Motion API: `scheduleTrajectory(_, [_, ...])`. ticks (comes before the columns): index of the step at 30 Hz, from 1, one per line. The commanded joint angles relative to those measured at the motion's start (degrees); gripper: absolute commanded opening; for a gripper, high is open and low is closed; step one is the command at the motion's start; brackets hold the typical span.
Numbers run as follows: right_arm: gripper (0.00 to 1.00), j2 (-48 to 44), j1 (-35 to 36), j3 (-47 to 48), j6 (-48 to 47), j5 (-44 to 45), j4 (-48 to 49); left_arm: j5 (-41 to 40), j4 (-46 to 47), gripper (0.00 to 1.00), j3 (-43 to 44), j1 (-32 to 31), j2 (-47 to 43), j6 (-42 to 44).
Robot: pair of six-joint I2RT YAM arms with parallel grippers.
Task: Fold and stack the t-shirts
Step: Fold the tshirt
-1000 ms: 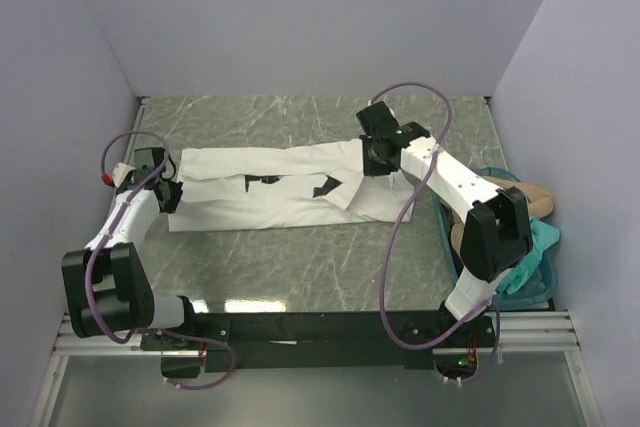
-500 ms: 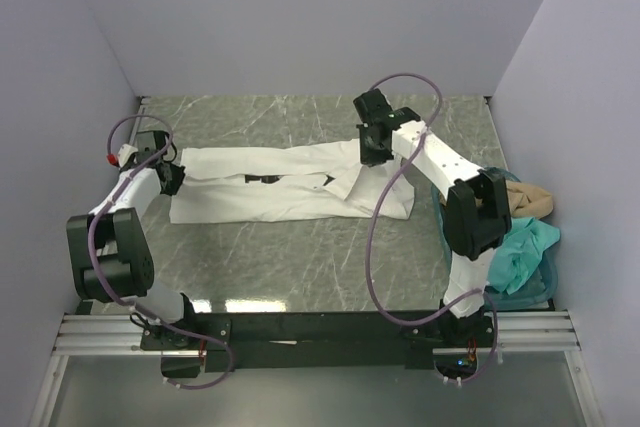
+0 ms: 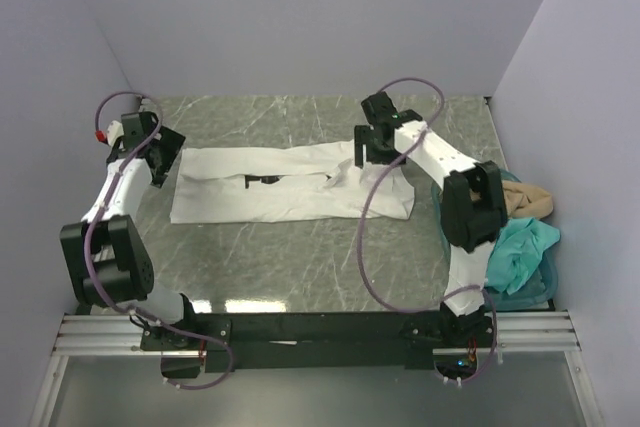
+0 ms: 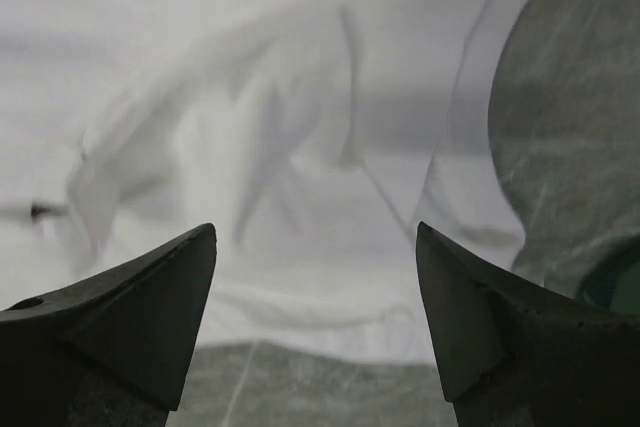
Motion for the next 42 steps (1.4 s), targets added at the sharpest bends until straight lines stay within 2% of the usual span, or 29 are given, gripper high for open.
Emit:
scheduleTrajectory(1, [0.87, -15.43, 0.22, -11.78, 1.09, -6.61, 7.41, 4.81, 1.92, 0.99, -3.69, 0.09, -7.9, 1.56])
scheduleTrajectory(3, [0.88, -22.11, 0.39, -21.86, 2.4, -10.22, 10.59, 7.79, 3.33, 0.99, -6.33, 0.09, -10.45, 2.09])
scheduleTrajectory(6, [0.89, -27.57, 1.18, -30.94, 4.07, -11.99, 14.73, 10.6, 4.99, 0.99, -7.66, -0.69, -11.25, 2.87])
scheduleTrajectory(11, [0.89, -30.13, 2.06, -37.2, 8.72, -7.6, 14.12, 12.03, 8.25, 0.99, -4.24, -5.35, -6.7, 4.2])
scheduleTrajectory(15, [0.89, -28.38, 1.97, -39.5, 10.14, -8.65, 15.53, 10.97, 7.04, 0.99, 5.93, -9.39, 2.18, 8.4])
scheduleTrajectory(20, [0.89, -22.15, 1.27, -37.93, 11.2, -8.39, 15.71, 11.86, 4.31, 0.99, 16.31, -9.49, 16.33, 10.7])
scheduleTrajectory(23, [0.89, -18.28, -1.1, -35.73, 9.53, -9.53, 16.67, 11.67, 1.41, 0.99, 18.26, -9.58, 21.44, 11.14])
scheduleTrajectory(25, [0.89, -14.86, -2.24, -34.06, 8.39, -11.02, 17.37, 13.16, 1.75, 1.0, 16.52, -9.58, 21.97, 10.97])
scheduleTrajectory(28, [0.89, -10.64, -4.52, -27.92, 6.02, -12.16, 15.54, 14.75, 4.56, 0.99, 9.06, -9.93, 20.84, 10.09])
scheduleTrajectory(33, [0.89, 1.58, -6.64, -10.53, 1.54, -11.56, 8.69, 13.34, 3.94, 0.99, -5.96, -10.8, 13.73, 7.54])
scheduleTrajectory(35, [0.89, 7.73, -6.64, -0.98, -0.13, -10.07, 6.14, 12.12, 4.13, 0.99, -13.5, -13.87, 8.37, 6.05])
scheduleTrajectory(37, [0.89, 14.21, -6.64, 6.25, -1.28, -10.15, 1.4, 11.33, 1.24, 0.99, -17.48, -17.65, 3.81, 4.65])
scheduleTrajectory(38, [0.89, 16.43, -6.64, 13.95, -2.41, -10.67, -0.27, 11.85, 0.1, 0.99, -21.42, -19.05, 2.3, 2.55])
scheduleTrajectory(40, [0.89, 22.82, -6.46, 21.98, -3.39, -10.94, -5.02, 15.17, -1.4, 0.99, -26.0, -24.41, -3.12, 0.61])
scheduleTrajectory(41, [0.89, 25.04, -6.29, 30.72, -4.26, -12.42, -6.86, 20.32, -1.06, 0.99, -30.99, -26.87, -5.25, -2.8])
scheduleTrajectory(42, [0.89, 27.06, -6.11, 34.81, -4.36, -13.48, -8.97, 23.16, 0.42, 1.0, -33.65, -32.72, -9.88, -4.4])
